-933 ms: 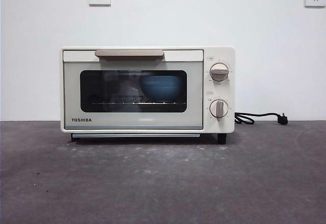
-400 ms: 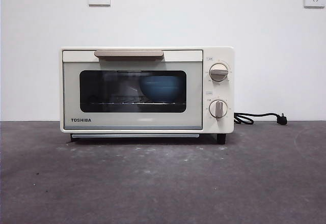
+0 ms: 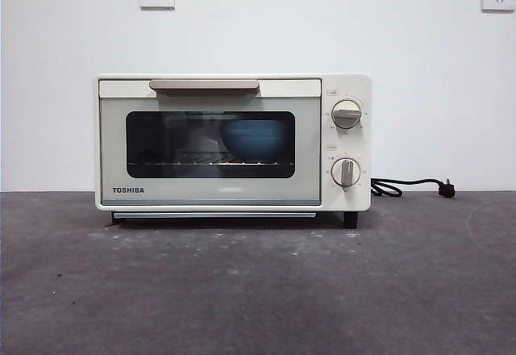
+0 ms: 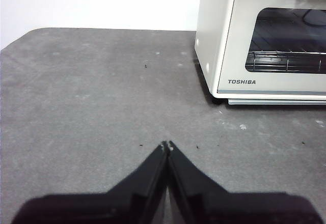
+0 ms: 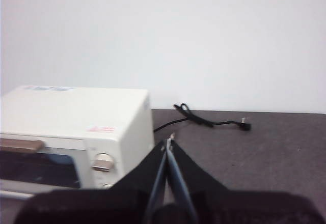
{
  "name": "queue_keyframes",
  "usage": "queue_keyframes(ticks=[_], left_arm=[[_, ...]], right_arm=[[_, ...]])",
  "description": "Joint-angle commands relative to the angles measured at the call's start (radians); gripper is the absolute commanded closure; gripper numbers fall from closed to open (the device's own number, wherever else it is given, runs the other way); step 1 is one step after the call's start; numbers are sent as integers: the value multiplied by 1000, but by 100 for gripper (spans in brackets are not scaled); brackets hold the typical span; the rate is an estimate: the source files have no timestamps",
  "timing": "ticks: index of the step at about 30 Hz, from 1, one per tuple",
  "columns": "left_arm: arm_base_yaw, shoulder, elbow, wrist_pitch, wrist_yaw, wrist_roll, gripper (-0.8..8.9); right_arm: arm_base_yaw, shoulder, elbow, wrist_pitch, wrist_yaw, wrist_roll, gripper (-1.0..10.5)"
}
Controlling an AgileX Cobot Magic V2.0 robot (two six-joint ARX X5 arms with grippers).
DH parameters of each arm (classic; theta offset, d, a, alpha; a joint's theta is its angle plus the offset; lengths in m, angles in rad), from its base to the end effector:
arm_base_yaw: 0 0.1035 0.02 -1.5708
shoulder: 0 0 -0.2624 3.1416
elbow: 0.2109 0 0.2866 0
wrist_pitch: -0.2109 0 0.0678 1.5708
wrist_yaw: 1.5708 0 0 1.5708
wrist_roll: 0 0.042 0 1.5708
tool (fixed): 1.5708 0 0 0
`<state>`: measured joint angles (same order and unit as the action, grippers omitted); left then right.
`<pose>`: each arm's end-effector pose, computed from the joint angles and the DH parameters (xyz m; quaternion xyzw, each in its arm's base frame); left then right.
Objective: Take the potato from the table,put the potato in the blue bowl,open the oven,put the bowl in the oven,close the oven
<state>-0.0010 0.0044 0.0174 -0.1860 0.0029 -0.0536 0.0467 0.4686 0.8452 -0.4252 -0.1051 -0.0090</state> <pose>0.1452 -0.0003 0.1494 -0.0268 0.0864 0.0004 0.9959 0.1335 0.0106 0.3755 -0.0038 0.0239 0.0759 0.9968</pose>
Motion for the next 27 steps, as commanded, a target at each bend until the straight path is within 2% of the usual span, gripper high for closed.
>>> queue_keyframes(ticks=[1, 8, 13, 27], left_arm=[[3, -2, -11, 2, -2, -6, 818], [3, -2, -11, 2, -2, -6, 818], [3, -2, -11, 2, -2, -6, 818], [3, -2, -11, 2, -2, -6, 818]], right_arm=[[-19, -65, -163, 117, -1, 1, 942], [-23, -227, -471, 308, 2, 12, 942], [-23, -339, -631, 343, 7, 41, 942], [-19, -468, -838, 340, 6, 82, 942]])
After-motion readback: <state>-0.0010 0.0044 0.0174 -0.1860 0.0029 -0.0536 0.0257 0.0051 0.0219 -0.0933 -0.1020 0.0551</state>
